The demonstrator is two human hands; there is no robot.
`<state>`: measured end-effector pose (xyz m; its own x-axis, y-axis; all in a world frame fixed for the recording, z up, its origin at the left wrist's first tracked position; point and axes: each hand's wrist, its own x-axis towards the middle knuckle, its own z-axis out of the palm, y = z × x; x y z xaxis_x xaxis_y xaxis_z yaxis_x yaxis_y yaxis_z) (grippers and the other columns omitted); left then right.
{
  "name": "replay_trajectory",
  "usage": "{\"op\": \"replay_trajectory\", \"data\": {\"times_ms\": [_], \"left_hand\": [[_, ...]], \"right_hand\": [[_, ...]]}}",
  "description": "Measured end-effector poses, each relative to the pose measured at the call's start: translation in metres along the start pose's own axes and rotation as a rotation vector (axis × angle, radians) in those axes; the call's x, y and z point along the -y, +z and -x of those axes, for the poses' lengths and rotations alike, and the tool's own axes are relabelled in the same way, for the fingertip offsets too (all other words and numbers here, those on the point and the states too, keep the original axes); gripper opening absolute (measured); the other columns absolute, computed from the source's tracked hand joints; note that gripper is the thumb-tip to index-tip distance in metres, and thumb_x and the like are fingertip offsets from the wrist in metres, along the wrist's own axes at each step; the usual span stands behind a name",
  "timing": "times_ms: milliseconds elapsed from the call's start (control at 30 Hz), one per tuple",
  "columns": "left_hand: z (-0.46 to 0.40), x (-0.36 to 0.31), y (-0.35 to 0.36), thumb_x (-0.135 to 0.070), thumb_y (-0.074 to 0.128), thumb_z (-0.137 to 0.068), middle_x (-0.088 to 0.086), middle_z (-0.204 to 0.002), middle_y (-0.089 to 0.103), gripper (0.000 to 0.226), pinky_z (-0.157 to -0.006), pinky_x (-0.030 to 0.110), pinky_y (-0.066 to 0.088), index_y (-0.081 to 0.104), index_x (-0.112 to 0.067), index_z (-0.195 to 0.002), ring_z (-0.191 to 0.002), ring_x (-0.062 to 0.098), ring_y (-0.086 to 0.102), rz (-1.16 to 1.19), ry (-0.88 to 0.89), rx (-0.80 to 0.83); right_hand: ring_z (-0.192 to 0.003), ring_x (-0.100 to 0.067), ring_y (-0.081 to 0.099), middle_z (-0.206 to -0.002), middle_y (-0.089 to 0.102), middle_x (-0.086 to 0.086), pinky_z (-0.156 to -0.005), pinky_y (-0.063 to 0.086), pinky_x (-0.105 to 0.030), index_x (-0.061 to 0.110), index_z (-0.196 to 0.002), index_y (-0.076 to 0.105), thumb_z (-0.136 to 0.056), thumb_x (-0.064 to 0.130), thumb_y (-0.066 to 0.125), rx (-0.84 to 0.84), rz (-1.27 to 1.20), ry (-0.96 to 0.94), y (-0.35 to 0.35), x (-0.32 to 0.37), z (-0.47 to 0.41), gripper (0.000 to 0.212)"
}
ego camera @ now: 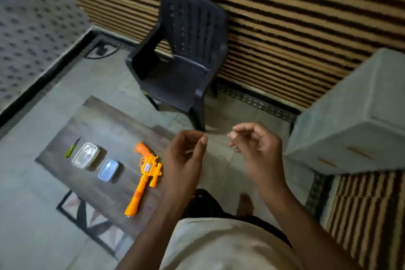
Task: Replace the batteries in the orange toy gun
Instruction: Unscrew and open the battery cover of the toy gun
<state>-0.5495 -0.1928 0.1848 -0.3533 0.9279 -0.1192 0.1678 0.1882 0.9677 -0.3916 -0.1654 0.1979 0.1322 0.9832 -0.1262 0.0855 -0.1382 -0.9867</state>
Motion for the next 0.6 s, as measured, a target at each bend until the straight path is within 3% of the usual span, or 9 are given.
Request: {"op": "replay_trajectory", "data": {"times_ms": [200,333,500,600], "left_hand": [[-0.024,-0.013,0.017,-0.016,0.072,-0.098,-0.003,-0.09,0.074,0.003,-0.072,0.019,0.051,0.074,-0.016,-0.096,-0.083,0.007,0.069,0.016,-0.025,-0.285],[-0.055,-0.011,0.019,-0.014,0.073,-0.097,-0.006,-0.085,0.073,0.003,-0.071,0.019,0.051,0.074,-0.014,-0.095,-0.078,0.005,0.067,0.051,-0.045,-0.403],[-0.098,-0.011,-0.001,-0.015,0.074,-0.097,-0.009,-0.083,0.073,0.007,-0.072,0.019,0.052,0.073,-0.019,-0.091,-0.078,0.003,0.068,0.08,-0.069,-0.524],[-0.121,-0.014,-0.017,-0.015,0.074,-0.097,-0.009,-0.084,0.074,0.008,-0.073,0.022,0.054,0.073,-0.021,-0.091,-0.08,0.006,0.069,0.122,-0.077,-0.573]], "right_hand": [[-0.075,-0.019,0.075,-0.082,0.077,-0.004,-0.072,0.062,-0.037,0.016,-0.092,0.073,-0.091,0.004,0.074,0.236,0.012,-0.029,0.012,0.017,-0.064,0.012],[-0.077,-0.025,0.075,-0.082,0.076,-0.009,-0.079,0.062,-0.045,0.012,-0.091,0.071,-0.091,0.0,0.073,0.387,-0.003,-0.012,0.04,0.017,-0.101,0.013],[-0.072,-0.016,0.072,-0.082,0.074,-0.011,-0.073,0.059,-0.027,0.006,-0.091,0.07,-0.091,-0.004,0.071,0.523,0.019,-0.078,0.086,0.039,-0.148,0.01],[-0.072,-0.016,0.073,-0.083,0.075,-0.009,-0.071,0.059,-0.029,0.008,-0.092,0.071,-0.091,-0.001,0.073,0.581,0.048,-0.13,0.115,0.049,-0.175,0.01]]}}
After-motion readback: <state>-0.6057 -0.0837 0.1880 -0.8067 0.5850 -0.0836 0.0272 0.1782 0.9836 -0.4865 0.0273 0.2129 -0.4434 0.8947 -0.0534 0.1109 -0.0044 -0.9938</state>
